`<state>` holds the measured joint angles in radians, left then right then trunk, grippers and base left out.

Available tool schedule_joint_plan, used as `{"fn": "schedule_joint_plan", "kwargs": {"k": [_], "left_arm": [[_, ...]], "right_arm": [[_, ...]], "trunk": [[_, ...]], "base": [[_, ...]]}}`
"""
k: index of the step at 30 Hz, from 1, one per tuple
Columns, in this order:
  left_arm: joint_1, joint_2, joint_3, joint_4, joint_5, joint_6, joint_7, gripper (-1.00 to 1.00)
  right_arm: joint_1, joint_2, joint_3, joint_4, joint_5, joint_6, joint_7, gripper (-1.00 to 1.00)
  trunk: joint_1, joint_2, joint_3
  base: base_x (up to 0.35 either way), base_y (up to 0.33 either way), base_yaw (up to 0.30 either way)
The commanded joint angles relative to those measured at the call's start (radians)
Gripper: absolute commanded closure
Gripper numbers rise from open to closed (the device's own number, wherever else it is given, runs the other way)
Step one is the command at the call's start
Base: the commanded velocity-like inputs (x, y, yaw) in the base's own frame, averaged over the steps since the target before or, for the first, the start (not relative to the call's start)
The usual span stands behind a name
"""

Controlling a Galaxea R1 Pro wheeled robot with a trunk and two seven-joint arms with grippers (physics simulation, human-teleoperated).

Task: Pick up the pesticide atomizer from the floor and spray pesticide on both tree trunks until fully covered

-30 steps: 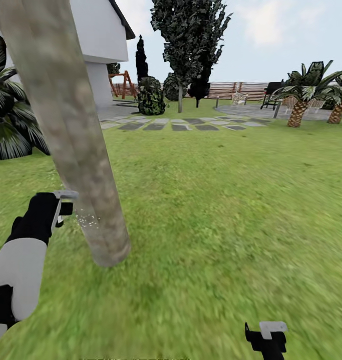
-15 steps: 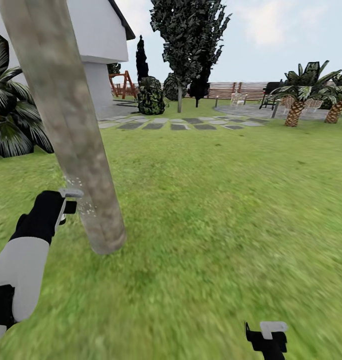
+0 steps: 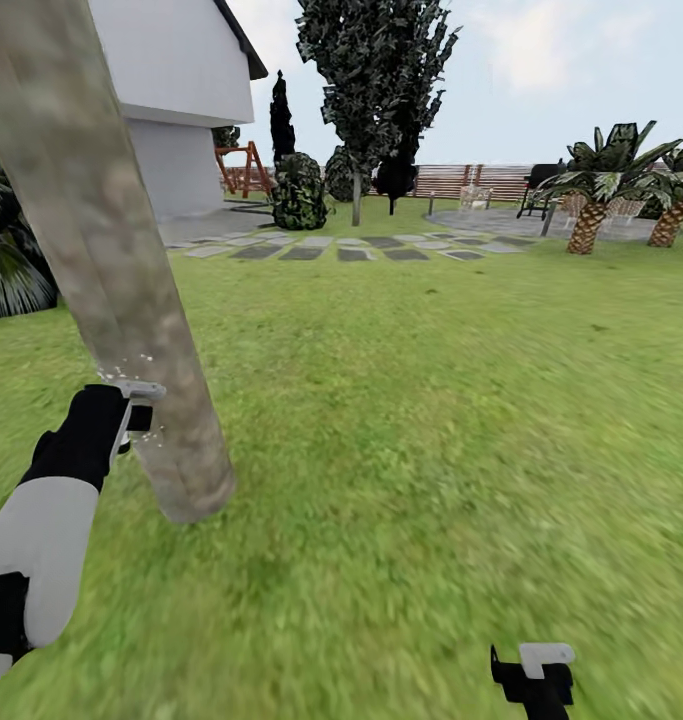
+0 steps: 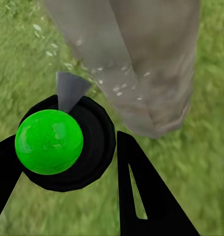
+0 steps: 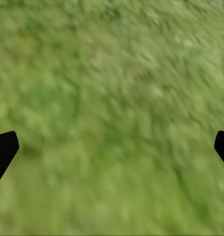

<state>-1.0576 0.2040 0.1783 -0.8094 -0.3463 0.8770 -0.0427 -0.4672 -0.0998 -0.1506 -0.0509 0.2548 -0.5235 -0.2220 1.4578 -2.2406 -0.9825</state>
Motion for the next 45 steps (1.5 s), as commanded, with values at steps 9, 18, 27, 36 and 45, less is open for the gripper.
{"fn": "schedule_joint_plan", "kwargs": {"k": [9,18,27,36,45], "left_arm": [[0.001,0.003,0.002,-0.001,-0.008,0.003,-0.003,1.0],[0.006,0.001,0.002,0.013,-0.013,-0.003,0.008,1.0],[0.051,0.013,0.008,0.015,-0.014,-0.009,0.013,1.0],[0.091,0.018,0.026,0.015,-0.011,-0.014,0.018,1.0],[0.091,0.021,0.094,0.005,-0.011,-0.02,0.094,1.0]], "right_arm": [[-0.001,0.003,-0.007,0.001,0.011,-0.003,-0.004,-1.0],[-0.001,0.003,-0.007,0.001,0.011,-0.003,-0.004,-1.0],[-0.001,0.0,-0.007,0.001,0.011,-0.003,-0.004,-1.0],[-0.001,0.005,-0.007,0.002,0.011,-0.003,-0.004,-1.0],[-0.001,0.006,-0.007,0.002,0.011,-0.003,-0.004,-1.0]], "trunk": [[0.0,0.0,-0.001],[0.0,0.0,-0.001],[0.0,0.0,-0.001],[0.0,0.0,-0.001],[0.0,0.0,-0.001]], "base": [[0.045,-0.258,0.126],[0.083,-0.272,0.194],[0.173,-0.248,0.003],[0.188,-0.236,0.199],[0.218,-0.211,0.278]]}}
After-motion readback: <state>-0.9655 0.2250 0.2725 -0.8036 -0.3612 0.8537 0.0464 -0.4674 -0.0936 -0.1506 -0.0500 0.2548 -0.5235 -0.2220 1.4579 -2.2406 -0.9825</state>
